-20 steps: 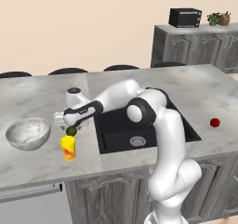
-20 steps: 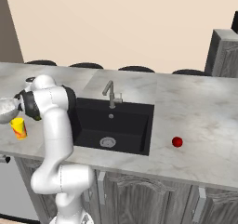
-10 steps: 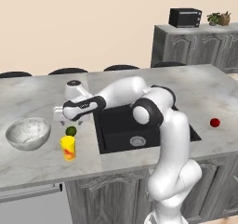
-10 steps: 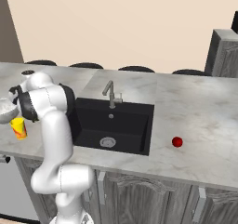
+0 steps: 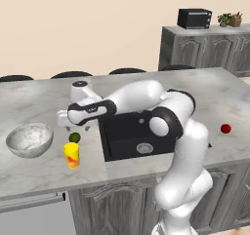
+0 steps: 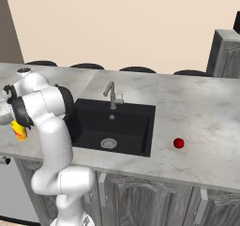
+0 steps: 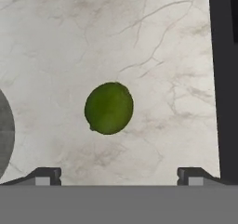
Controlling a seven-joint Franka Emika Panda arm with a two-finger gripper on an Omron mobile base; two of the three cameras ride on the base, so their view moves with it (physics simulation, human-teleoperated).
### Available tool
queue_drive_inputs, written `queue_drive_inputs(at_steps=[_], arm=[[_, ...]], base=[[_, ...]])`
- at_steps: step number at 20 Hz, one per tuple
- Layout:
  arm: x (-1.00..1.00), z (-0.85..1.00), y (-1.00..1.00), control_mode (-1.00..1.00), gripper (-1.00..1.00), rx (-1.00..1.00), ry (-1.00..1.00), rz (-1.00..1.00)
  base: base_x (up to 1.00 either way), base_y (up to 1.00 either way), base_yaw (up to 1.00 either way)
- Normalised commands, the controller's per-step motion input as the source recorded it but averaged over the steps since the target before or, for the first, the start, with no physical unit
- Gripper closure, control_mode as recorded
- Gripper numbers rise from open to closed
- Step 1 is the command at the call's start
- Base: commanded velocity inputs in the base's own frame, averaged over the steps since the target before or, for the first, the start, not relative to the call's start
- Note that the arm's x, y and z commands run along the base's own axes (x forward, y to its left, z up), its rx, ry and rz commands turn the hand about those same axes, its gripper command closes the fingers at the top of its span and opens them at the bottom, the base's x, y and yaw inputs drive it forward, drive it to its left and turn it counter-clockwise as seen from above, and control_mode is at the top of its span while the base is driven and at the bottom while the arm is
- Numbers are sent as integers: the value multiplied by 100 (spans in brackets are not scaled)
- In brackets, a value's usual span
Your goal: Remove the lime and apple from the sink. Then move the bowl and cup from the counter to the sink for washing.
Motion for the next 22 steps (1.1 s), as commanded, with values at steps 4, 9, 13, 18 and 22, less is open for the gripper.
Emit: queue_drive_inputs(at_steps=[4, 9, 13, 18, 22], arm=[[-48, 10, -14, -100, -100, 2, 0, 0], [-41, 15, -12, -100, -100, 2, 0, 0], [-35, 13, -10, -100, -100, 0, 0, 0], [-25, 7, -8, -100, -100, 0, 0, 0], [-20, 2, -1, -100, -100, 0, 0, 0]], base=[[0, 0, 0], [0, 0, 0], [0, 0, 0], [0, 0, 0], [0, 0, 0]])
